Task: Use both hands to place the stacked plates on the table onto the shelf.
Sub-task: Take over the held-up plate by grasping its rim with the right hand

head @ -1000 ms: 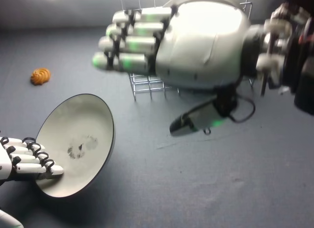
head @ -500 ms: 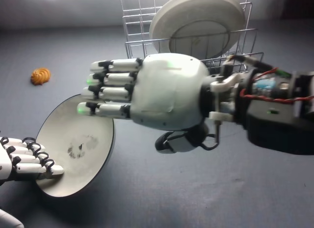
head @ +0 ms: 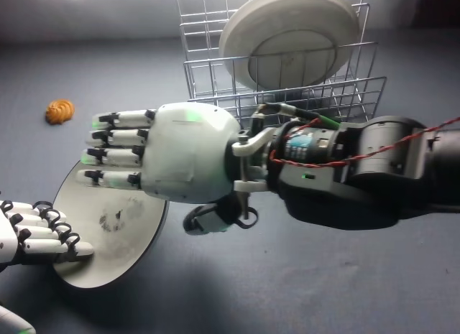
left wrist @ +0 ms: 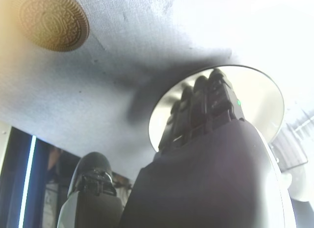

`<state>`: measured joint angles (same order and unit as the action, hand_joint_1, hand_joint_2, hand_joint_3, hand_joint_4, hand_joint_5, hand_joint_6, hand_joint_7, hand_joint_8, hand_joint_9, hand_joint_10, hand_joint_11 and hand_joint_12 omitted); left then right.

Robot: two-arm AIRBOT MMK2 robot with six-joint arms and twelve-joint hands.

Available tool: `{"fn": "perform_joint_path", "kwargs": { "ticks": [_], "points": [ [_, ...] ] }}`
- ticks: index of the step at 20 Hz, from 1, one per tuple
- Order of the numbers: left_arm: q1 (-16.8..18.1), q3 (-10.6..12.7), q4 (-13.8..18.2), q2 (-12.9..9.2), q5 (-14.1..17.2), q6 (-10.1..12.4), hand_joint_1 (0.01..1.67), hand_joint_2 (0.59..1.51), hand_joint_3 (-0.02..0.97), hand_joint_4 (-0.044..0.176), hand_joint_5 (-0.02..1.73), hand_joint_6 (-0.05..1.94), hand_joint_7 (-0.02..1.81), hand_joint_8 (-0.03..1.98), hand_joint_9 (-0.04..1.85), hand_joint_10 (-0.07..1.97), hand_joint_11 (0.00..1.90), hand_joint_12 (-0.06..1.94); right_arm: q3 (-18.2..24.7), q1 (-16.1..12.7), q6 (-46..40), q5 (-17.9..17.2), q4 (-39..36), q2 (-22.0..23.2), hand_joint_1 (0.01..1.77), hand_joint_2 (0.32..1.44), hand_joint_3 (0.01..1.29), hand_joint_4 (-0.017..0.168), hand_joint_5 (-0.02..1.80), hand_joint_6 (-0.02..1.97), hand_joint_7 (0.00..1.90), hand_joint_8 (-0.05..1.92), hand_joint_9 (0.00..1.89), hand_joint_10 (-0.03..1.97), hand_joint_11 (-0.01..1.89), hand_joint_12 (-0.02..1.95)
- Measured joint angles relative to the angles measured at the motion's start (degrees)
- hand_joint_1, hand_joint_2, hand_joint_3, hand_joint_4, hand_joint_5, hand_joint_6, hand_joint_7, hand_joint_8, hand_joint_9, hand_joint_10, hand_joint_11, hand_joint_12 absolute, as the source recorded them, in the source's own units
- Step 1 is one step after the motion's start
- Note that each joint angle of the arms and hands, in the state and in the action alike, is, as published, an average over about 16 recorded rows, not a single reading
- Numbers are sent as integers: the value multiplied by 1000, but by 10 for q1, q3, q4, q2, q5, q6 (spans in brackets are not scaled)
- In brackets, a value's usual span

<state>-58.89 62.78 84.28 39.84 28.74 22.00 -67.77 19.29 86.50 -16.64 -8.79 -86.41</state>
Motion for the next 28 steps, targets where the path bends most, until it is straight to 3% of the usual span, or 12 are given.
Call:
{"fn": "perform_joint_path", "kwargs": {
  "ticks": [8, 16, 22, 28],
  "points": [
    [-2, 0, -4, 0, 0, 0, 16, 1168, 15, -6, -9, -27, 20, -2, 14, 6, 12, -22, -55, 3, 16, 0, 1, -60, 914, 997, 11, 4, 20, 34, 21, 17, 15, 16, 24, 85],
    [-4, 0, -9, 1, 0, 0, 16, 1164, 13, -6, -8, -27, 20, -2, 14, 6, 12, -22, -73, 3, 23, -2, 2, -83, 992, 1013, 11, 4, 94, 34, 118, 17, 128, 26, 20, 574],
    [-5, 0, -14, 1, -2, 0, 17, 1166, 14, -6, -7, -27, 20, -3, 14, 6, 11, -24, -74, 7, 27, -8, 3, -87, 1009, 1051, 11, 1, 301, 126, 372, 91, 409, 90, 152, 1034],
    [-4, 0, -31, 0, -6, 0, 17, 1167, 15, -6, -9, -25, 20, -3, 15, 7, 10, -29, -74, 11, 31, -22, 1, -88, 1033, 1030, 11, -4, 560, 390, 695, 415, 794, 248, 475, 1248]
  ]
}}
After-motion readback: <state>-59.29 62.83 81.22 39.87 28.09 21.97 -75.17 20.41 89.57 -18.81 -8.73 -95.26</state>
